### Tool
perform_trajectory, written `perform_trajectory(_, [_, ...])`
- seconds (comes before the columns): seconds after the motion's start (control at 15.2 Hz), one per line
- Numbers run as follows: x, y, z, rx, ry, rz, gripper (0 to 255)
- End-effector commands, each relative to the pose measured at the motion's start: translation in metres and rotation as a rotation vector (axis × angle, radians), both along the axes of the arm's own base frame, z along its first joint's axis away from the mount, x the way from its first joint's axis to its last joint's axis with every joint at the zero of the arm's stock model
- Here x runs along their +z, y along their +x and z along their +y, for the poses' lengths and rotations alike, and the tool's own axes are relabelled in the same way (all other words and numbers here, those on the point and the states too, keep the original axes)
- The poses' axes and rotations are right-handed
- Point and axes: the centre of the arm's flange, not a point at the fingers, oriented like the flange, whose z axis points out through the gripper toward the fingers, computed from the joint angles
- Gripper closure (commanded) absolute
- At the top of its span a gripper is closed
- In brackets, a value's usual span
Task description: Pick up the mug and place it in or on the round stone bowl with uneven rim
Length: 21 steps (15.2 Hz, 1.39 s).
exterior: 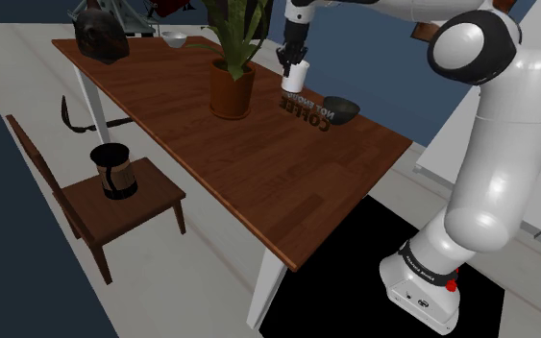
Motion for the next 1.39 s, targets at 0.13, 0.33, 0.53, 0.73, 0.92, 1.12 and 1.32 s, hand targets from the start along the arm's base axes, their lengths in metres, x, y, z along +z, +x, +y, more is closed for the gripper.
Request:
perform_trajectory(0.13, [0.003,-0.011,-0.053,0.001,0.0,0.0,255])
perform_trajectory(0.33, [0.005,-0.021,-0.091,0.001,0.0,0.0,255])
perform_trajectory(0.53, [0.007,-0.031,-0.129,0.001,0.0,0.0,255])
perform_trajectory(0.73, [0.009,-0.041,-0.168,0.001,0.0,0.0,255])
perform_trajectory(0.92, [0.011,-0.05,-0.206,0.001,0.0,0.0,255])
perform_trajectory(1.12, [0.014,-0.06,-0.244,0.001,0.0,0.0,255])
perform_trajectory(1.32, [0.016,-0.07,-0.283,0.001,0.0,0.0,255])
